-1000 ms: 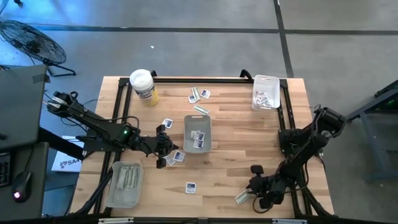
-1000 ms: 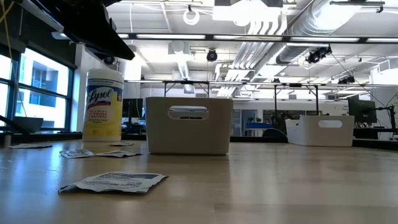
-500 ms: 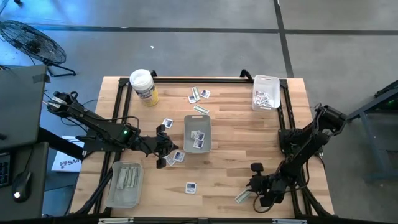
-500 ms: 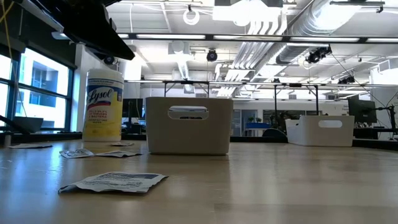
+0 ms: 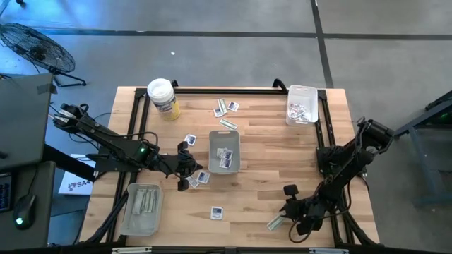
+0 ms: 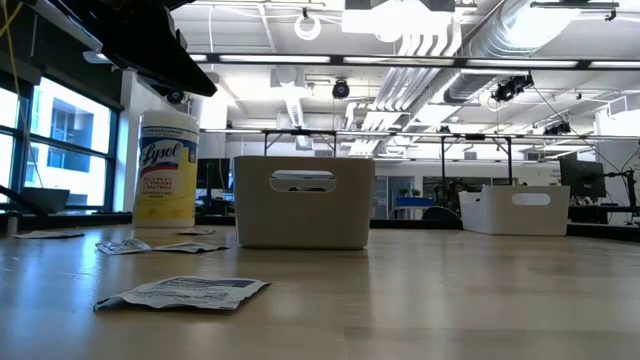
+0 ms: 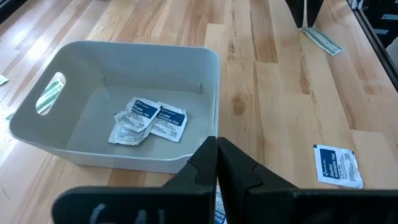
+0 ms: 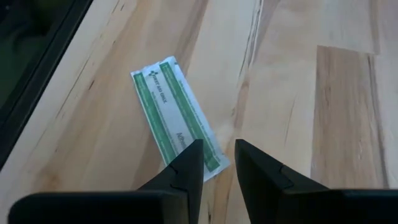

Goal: Pick & Place First Aid Supplies
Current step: Put the green pad into the bottom gray bin

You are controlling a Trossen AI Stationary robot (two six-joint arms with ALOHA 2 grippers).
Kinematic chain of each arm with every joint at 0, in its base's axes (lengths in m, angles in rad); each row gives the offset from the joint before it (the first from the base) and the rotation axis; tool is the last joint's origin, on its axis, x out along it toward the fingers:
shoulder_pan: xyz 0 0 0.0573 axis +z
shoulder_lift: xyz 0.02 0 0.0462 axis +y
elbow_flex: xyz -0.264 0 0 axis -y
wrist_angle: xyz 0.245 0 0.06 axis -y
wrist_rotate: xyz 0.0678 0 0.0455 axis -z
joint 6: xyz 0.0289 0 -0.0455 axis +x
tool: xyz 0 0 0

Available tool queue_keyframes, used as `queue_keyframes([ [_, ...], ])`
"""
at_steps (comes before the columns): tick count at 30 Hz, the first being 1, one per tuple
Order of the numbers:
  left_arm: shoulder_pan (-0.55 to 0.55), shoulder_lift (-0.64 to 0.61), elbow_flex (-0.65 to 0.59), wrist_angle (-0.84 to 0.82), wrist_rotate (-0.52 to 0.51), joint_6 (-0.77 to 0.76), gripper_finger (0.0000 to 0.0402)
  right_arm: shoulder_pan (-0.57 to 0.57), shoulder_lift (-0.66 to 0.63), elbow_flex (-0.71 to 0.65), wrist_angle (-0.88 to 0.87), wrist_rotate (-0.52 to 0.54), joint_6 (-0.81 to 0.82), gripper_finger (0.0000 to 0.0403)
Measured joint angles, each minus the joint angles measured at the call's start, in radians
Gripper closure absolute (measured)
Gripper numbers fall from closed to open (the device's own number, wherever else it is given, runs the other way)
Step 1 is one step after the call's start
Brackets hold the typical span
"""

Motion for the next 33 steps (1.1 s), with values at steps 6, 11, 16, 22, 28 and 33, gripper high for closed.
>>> queue_keyframes([
  [6,0.0,0.0,0.0,0.0,0.0,0.0,0.0399,-0.013,0.025,0.0,0.003,0.003,-0.043,0.0318],
  [11,0.0,0.0,0.0,0.0,0.0,0.0,0.0399,-0.05,0.059,0.002,0.011,-0.061,-0.042,0.0318],
  [16,0.0,0.0,0.0,0.0,0.0,0.0,0.0399,-0.064,0.061,0.003,0.008,-0.074,-0.05,0.032],
  [22,0.0,0.0,0.0,0.0,0.0,0.0,0.0399,-0.066,0.062,0.003,-0.016,-0.07,-0.039,0.0362],
  [28,0.0,0.0,0.0,0.0,0.0,0.0,0.0399,-0.065,0.063,0.001,-0.02,-0.042,-0.051,0.0395],
  [33,0.0,0.0,0.0,0.0,0.0,0.0,0.0399,-0.066,0.013,-0.006,-0.044,0.042,-0.092,0.04],
])
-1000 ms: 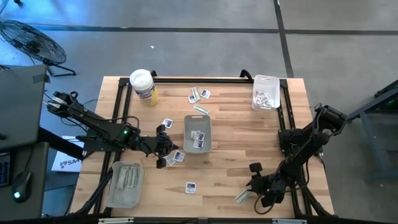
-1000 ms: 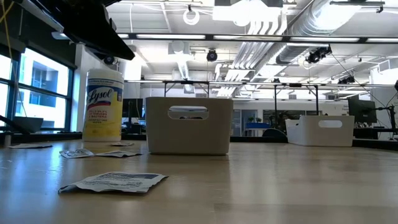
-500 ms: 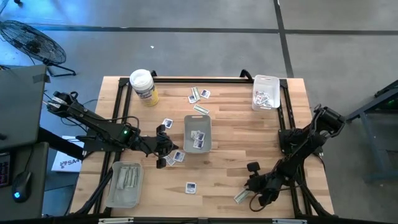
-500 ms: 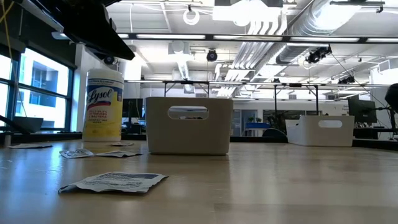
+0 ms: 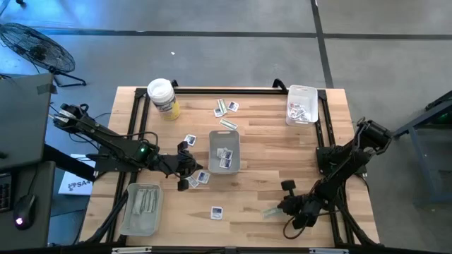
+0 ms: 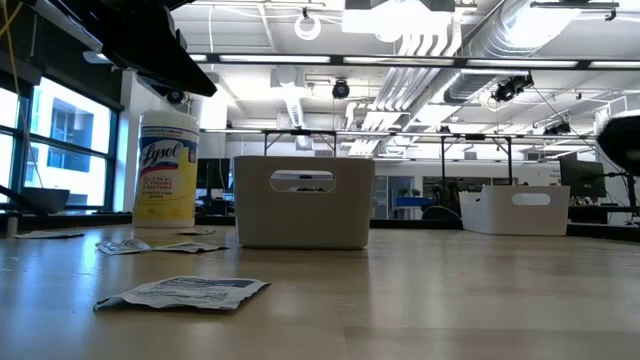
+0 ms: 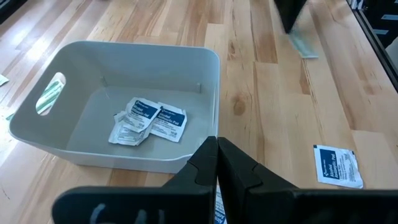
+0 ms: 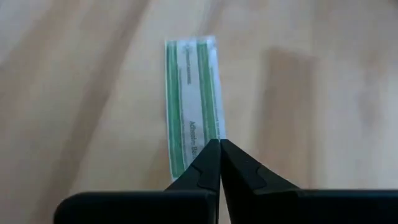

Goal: Pick & Place First Aid Supplies
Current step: Put the green pad into the bottom gray bin

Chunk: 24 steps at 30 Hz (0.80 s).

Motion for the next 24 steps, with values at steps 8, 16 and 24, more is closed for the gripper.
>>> queue_keyframes([
  [8,0.0,0.0,0.0,0.0,0.0,0.0,0.0399,-0.002,-0.152,0.003,-0.001,0.131,-0.074,0.0401],
  [16,0.0,0.0,0.0,0.084,0.082,0.0,0.0399,-0.012,-0.22,0.004,-0.001,0.382,-0.093,0.0402],
  [24,0.0,0.0,0.0,0.137,0.07,-0.065,0.0399,-0.1,-0.22,0.004,0.035,0.572,-0.095,0.0402],
])
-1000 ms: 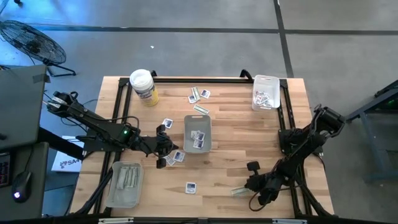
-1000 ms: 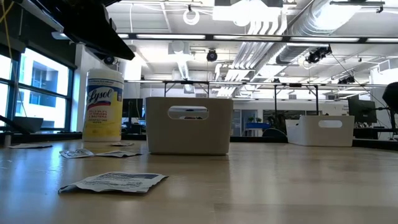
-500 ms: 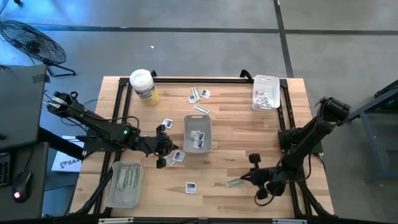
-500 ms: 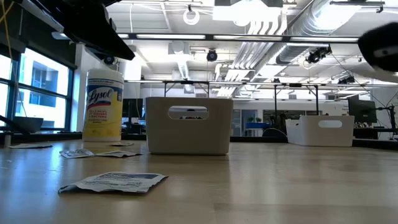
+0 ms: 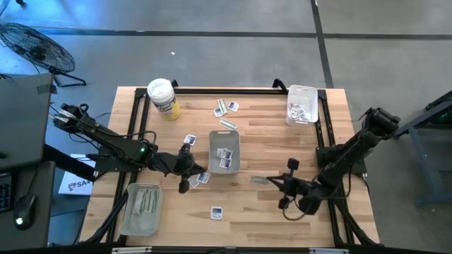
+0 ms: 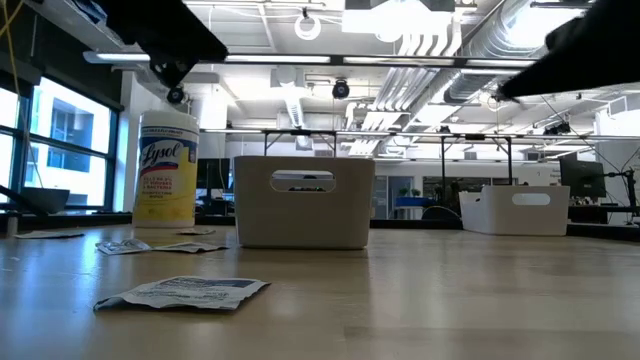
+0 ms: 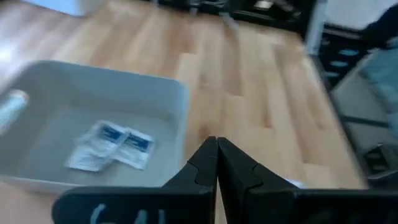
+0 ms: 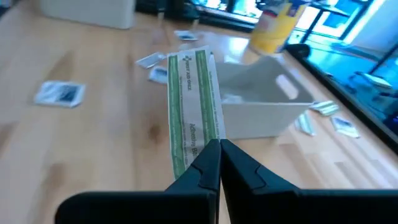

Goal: Pick & Place First Aid Supplies
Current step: Put the green pad into the bottom gray bin

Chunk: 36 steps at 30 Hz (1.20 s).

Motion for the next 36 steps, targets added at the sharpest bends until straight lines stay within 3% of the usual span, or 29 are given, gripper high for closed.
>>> queue_keyframes([
  [3,0.0,0.015,0.0,0.038,0.072,0.049,0.0399,-0.058,0.012,0.0,0.087,-0.026,-0.082,0.0402],
  [7,0.0,0.083,0.002,0.166,0.039,0.126,0.0399,-0.113,0.089,0.0,0.331,-0.033,-0.303,0.0402],
  [11,0.006,0.188,0.002,0.28,0.051,0.176,0.0399,-0.149,0.154,0.001,0.521,0.073,-0.472,0.0403],
  [15,0.045,0.212,0.035,0.283,0.029,0.172,0.0384,-0.16,0.191,0.002,0.631,0.141,-0.632,0.0403],
  [20,0.103,0.212,0.056,0.304,0.032,0.153,0.031,-0.163,0.227,0.034,0.648,0.215,-0.756,0.0403],
  [27,0.137,0.283,0.058,0.505,0.068,0.157,0.0192,-0.173,0.262,0.071,0.647,0.235,-0.88,0.0403],
  [36,0.166,0.342,0.059,0.608,0.061,0.139,0.017,-0.203,0.262,0.103,0.653,0.176,-0.968,0.0403],
])
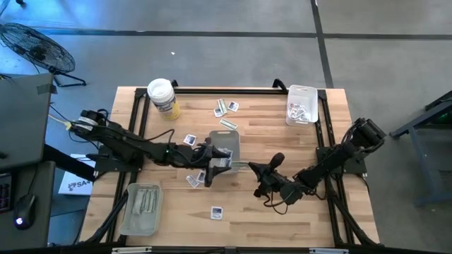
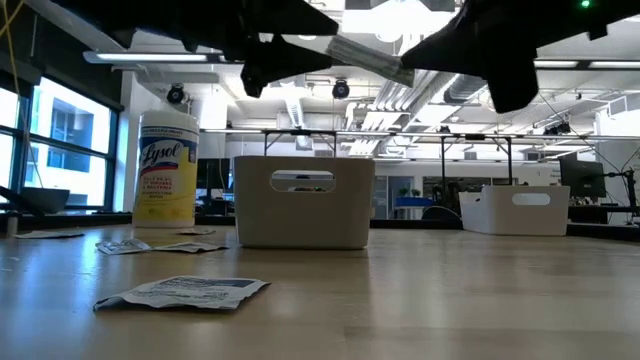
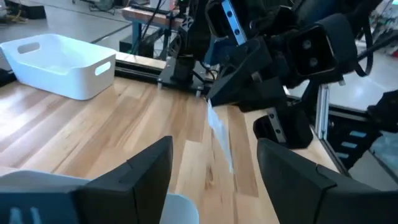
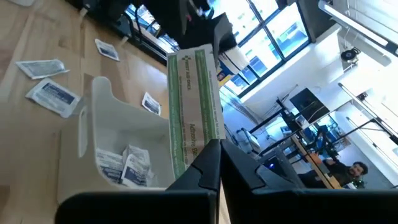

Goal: Pick & Place First Aid Supplies
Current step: Put the green pad into the bottom gray bin

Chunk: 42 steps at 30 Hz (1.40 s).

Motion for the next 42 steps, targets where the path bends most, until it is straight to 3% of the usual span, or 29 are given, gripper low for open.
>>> queue_keyframes([
  [6,0.042,0.035,0.0,0.053,0.066,-0.049,0.0173,-0.039,0.0,0.007,0.034,-0.042,-0.022,0.0403],
  [9,0.054,0.035,0.0,0.038,0.044,-0.064,0.0201,-0.051,-0.001,0.007,0.055,-0.081,-0.034,0.0403],
  [17,0.051,0.035,0.0,0.022,0.0,-0.023,0.0386,-0.057,-0.001,0.007,0.062,-0.113,-0.032,0.0403],
  [22,0.051,0.016,0.0,-0.001,0.041,0.016,0.0396,-0.056,-0.001,0.006,0.099,-0.105,0.006,0.0397],
  [26,0.05,-0.055,0.001,-0.065,0.101,0.054,0.0399,-0.051,-0.01,0.006,0.121,-0.054,0.005,0.037],
  [30,0.037,-0.174,0.063,-0.381,0.098,0.065,0.04,-0.024,-0.036,0.006,0.123,-0.023,0.033,0.0321],
  [34,0.004,-0.265,0.238,-0.894,0.078,0.072,0.04,-0.004,-0.042,0.002,0.119,-0.034,0.121,0.0278],
  [38,-0.034,-0.265,0.489,-1.415,0.094,-0.024,0.0401,-0.004,-0.042,0.002,0.062,-0.049,0.219,0.0256],
  [42,-0.074,-0.236,0.645,-1.753,0.212,-0.193,0.0401,-0.012,-0.042,0.002,-0.021,-0.075,0.322,0.025],
])
